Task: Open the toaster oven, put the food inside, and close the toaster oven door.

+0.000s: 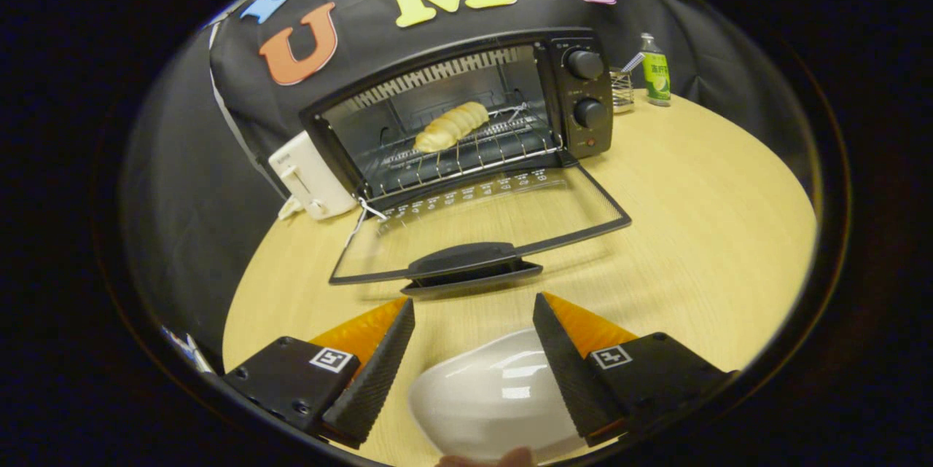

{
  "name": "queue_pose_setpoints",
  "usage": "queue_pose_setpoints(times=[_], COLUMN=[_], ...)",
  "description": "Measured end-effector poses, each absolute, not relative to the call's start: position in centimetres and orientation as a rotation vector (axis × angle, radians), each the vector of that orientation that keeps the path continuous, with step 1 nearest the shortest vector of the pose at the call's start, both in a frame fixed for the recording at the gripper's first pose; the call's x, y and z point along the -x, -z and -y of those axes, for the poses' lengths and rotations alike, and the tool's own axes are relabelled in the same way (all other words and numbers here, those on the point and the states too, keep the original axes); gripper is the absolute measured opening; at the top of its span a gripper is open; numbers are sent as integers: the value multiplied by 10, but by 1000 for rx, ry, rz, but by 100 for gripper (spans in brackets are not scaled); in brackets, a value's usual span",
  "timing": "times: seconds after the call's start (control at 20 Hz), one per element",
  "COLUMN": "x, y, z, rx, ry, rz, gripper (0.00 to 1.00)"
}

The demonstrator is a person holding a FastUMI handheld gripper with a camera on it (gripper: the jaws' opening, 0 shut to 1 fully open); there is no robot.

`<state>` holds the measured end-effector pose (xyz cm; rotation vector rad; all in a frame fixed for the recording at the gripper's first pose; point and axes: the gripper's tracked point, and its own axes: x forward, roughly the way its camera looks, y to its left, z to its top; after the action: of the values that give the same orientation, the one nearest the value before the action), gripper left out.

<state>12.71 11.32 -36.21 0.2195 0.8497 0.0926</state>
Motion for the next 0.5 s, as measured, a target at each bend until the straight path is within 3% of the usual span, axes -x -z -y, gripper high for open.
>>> queue_pose_setpoints(times=[0.5], x=[-143], y=[359], z=[-107], rx=[-132], ry=[-86], rz=[-804], gripper=[100])
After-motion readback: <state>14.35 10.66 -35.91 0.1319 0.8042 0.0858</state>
